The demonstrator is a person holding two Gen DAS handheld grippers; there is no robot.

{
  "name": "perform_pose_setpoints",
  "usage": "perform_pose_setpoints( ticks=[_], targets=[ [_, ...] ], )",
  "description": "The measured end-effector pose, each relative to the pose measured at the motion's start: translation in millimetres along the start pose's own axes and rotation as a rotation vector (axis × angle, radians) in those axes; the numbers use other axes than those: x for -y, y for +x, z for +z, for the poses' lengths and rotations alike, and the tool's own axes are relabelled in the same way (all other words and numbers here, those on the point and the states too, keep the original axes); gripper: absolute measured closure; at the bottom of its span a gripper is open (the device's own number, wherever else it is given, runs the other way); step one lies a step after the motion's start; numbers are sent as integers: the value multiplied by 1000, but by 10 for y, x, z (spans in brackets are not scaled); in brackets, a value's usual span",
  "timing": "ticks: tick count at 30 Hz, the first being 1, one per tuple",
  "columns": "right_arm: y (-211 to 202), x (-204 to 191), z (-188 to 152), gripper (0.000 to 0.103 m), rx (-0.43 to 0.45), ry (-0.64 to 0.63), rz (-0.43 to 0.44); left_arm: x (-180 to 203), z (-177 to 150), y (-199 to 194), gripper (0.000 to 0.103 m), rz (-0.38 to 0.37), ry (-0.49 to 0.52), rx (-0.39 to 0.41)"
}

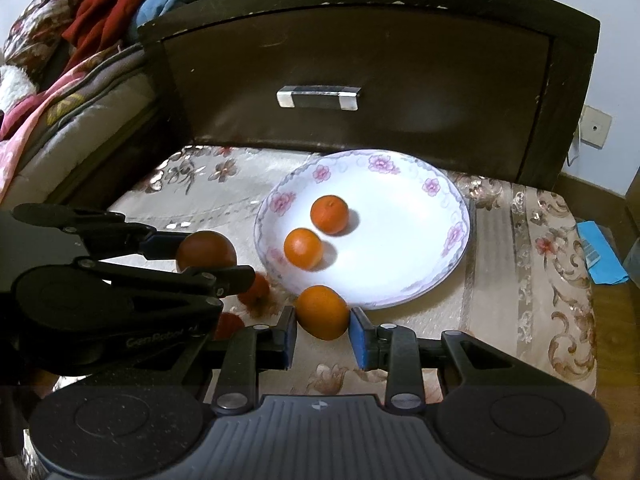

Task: Organize fruits
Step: 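Lift and carry the dark tomato and the orange over the white bowl, then lower both fruits into the bowl and open both grippers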

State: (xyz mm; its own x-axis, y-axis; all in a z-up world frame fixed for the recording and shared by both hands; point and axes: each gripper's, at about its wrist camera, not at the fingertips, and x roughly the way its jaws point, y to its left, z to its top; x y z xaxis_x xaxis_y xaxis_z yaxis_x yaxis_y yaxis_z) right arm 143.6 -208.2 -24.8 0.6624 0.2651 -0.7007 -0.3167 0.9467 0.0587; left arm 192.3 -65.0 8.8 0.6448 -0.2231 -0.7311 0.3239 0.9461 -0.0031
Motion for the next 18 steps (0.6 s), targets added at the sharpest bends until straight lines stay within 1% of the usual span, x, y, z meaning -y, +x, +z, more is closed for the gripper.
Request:
perform_pose_setpoints(
  ticks=[10, 18],
  targets=[
    [152, 154, 150, 77, 12, 20, -6, 12, 202, 219, 56, 7, 9, 10],
    [327, 248, 220, 77, 14, 23, -16, 12, 263, 398, 56, 8, 7, 6]
  ],
)
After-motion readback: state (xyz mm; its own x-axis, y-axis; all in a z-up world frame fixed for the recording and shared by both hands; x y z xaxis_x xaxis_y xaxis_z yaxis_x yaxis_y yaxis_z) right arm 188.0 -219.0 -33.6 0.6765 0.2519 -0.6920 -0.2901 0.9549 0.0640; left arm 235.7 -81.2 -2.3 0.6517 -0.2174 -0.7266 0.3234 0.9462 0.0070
